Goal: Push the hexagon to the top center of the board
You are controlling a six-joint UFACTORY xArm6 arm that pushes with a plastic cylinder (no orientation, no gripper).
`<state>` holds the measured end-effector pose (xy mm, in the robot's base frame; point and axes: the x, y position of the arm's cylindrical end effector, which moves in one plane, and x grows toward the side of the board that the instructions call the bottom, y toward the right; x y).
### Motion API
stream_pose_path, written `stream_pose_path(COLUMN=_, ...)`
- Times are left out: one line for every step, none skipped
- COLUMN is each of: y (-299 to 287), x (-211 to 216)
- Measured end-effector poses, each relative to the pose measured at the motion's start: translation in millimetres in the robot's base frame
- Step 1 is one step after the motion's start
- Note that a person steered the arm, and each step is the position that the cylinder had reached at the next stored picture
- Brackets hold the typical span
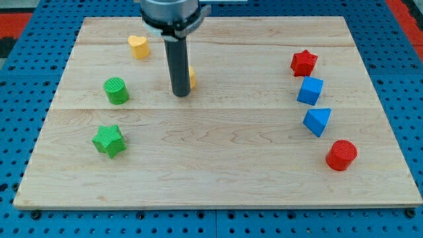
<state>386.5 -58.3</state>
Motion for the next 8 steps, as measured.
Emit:
stream_pose_path(y=-16.8, x=-32.6)
stream_pose_path(y=-5.2, x=-46.2)
stream_pose_path(y=20.7, x=-83.2)
stream_pose_path(y=-42.1, x=-84.5)
stream_pose_path(y=-29.1, x=-87.7)
stream_pose_path(y=37.5, x=-122.9)
stream_pose_path(y=107.4, x=-134.5)
stream_pose_path(y=58.8, x=-110.1)
